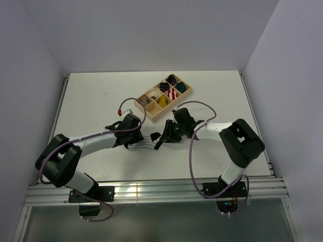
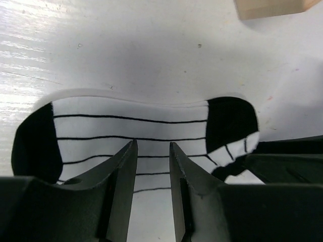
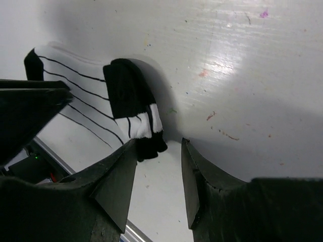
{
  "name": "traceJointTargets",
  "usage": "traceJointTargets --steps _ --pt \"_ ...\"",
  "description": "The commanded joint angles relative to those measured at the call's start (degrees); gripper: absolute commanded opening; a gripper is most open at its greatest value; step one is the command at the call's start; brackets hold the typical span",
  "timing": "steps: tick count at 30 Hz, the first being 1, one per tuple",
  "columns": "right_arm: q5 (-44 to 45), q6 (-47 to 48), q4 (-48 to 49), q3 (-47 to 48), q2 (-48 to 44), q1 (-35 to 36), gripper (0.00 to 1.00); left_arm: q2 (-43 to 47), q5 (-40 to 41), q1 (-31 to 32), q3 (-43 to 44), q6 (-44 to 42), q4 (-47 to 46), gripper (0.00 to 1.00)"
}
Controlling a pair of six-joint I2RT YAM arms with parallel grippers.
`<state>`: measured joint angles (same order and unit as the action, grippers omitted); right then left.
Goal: Roll the socks
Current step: Roll the sock at the center of the board.
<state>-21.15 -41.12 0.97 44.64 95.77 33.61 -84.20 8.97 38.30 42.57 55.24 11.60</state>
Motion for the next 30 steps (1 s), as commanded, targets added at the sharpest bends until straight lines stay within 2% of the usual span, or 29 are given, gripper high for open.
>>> traceJointTargets --steps 1,6,9,10,12,13,21,30 --pt "-0.74 -0.98 5.0 -0.35 0.56 0.23 0.47 -2.89 -0.8 0.45 0.68 -1.28 -3.59 0.37" --pt "-1.62 -1.07 6.5 -0.43 1.18 0.32 0.42 -5.79 -0.97 1.33 0.85 -1.28 -4.04 0.35" --pt "-0.48 -0.01 4.75 0.44 1.0 0.32 0.27 -5.8 -0.62 1.51 0.76 -1.19 -3.86 0.34" --pt "-0.21 0.6 3.96 0.71 0.48 0.41 0.16 -5.8 -0.54 1.6 0.85 -1.28 -3.69 0.34" --pt "1.97 1.48 0.71 2.19 -0.66 0.76 0.02 -5.71 -0.27 1.69 1.11 -1.37 -3.25 0.34" --pt "2.86 2.53 -0.52 2.99 -0.93 1.02 0.0 -5.71 -0.1 1.86 1.29 -1.54 -3.16 0.34" --pt "12.53 4.04 -18.26 12.74 0.82 4.98 0.0 -5.36 0.26 2.92 2.43 -1.63 -2.89 0.33" --pt "14.82 3.51 -25.05 18.81 3.81 7.26 0.0 -6.06 -0.88 3.27 2.35 -1.28 -4.56 0.32"
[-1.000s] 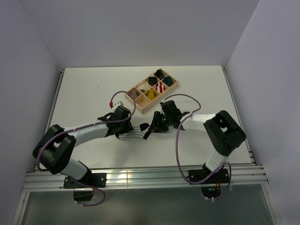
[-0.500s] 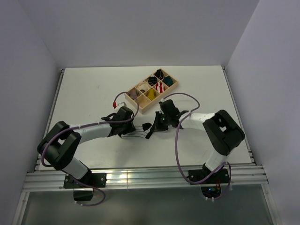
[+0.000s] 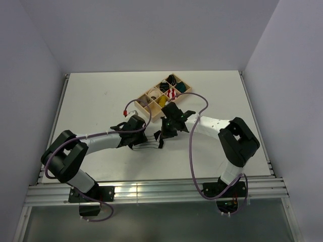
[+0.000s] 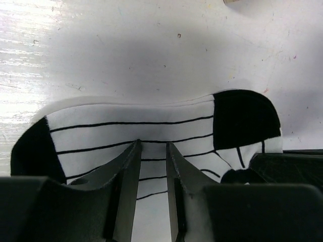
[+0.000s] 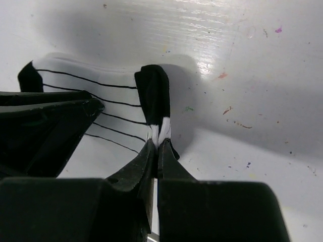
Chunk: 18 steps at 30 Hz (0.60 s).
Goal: Roll the socks
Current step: Roll the sock at the center of the board.
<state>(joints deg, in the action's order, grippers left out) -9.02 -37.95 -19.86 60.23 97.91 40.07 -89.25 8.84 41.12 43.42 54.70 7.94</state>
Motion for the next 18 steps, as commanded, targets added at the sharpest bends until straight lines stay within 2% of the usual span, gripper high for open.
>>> traceJointTargets --steps 1,11,18 --pt "2.17 0.08 -3.96 3.32 1.76 0.97 0.0 -1.18 -1.1 0.45 1.23 -0.65 -1.17 0.32" --pt "-5.22 -3.18 2.53 1.92 2.2 1.76 0.0 -2.5 -3.3 0.62 0.18 0.32 -4.34 0.31" --pt "-7.07 -5.2 7.81 -0.55 2.98 1.67 0.13 -2.16 -2.69 0.63 -0.09 0.06 -4.17 0.3"
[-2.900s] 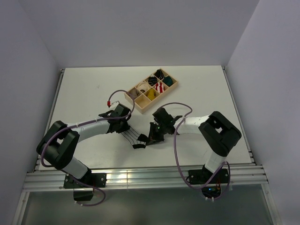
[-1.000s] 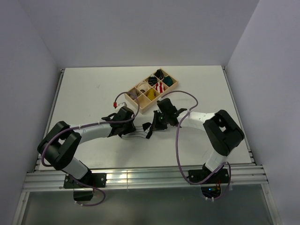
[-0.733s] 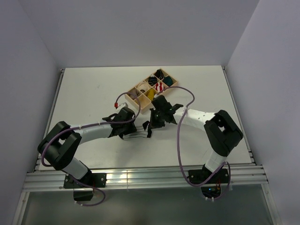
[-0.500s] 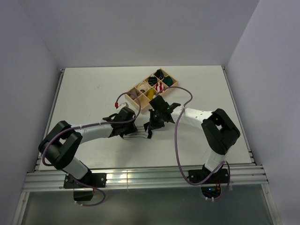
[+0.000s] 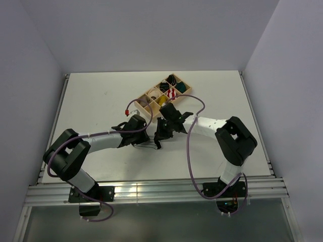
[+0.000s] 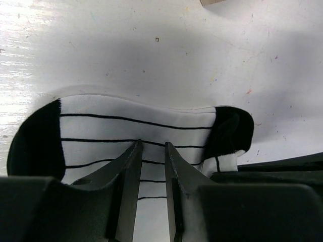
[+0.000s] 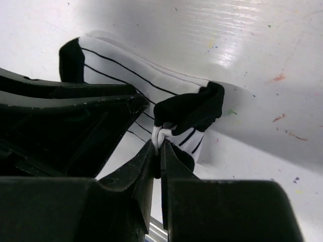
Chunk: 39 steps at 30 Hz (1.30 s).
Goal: Roll the socks
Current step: Roll the sock at the center of the board.
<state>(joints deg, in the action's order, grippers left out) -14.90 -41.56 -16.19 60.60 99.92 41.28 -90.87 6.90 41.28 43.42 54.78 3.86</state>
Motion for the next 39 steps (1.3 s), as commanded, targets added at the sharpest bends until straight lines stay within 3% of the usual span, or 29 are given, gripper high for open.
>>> traceJointTargets --steps 1,4,12,14,29,39 --pt "-1.1 -1.68 4.41 -1.18 1.24 0.47 0.13 -0.45 -0.57 0.47 -0.18 0.06 -0.08 0.3" --pt "-0.92 -2.65 6.51 -2.67 1.95 0.3 0.17 -0.27 -0.3 0.47 -0.26 -0.29 -0.16 0.3" --pt "-3.99 -4.84 12.66 -6.98 2.65 -1.2 0.44 0.69 0.66 0.38 -0.97 -1.26 -1.13 0.3" --pt "-4.44 -5.46 14.15 -7.94 2.04 -1.46 0.46 1.92 1.54 0.38 -1.23 -1.96 -1.39 0.3" --pt "-3.73 -7.92 19.26 -9.8 -1.92 -4.19 0.39 4.03 2.24 0.3 -3.43 -1.52 -1.49 0.29" --pt "-2.59 -6.52 16.98 -4.88 0.36 -4.45 0.35 4.21 2.16 0.21 -3.52 -2.05 -1.75 0.28"
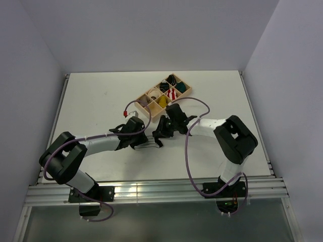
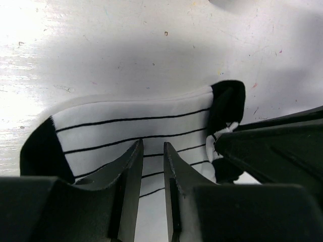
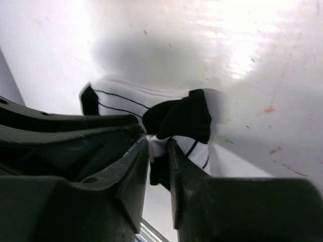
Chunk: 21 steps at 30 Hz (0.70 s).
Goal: Roll the socks
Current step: Roll the sock at the center of the board.
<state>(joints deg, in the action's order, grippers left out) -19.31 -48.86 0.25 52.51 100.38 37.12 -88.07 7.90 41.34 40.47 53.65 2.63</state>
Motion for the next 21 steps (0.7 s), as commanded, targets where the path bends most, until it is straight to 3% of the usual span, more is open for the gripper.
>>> traceJointTargets --steps 1,4,9,11,21 --pt "1.56 0.79 0.45 3.47 0.43 -0.38 0.28 1.59 1.15 0.23 -0.65 -0.91 -0.52 0.28" --pt "-0.11 0.52 1.24 3.83 0.52 -0.39 0.17 1.85 1.24 0.14 -0.65 -1.18 -0.26 0.28" --pt "-0.64 -0.09 0.72 4.7 0.69 -0.39 0.1 2.38 1.85 0.14 -0.83 -2.05 -0.61 0.28" --pt "0.23 -0.18 0.19 5.23 1.66 -0.39 0.0 2.73 1.85 -0.03 -0.83 -2.84 -0.7 0.28" --pt "1.47 -5.1 3.25 4.01 6.76 0.14 0.0 6.16 0.97 -1.62 -4.69 -8.55 -5.18 0.28"
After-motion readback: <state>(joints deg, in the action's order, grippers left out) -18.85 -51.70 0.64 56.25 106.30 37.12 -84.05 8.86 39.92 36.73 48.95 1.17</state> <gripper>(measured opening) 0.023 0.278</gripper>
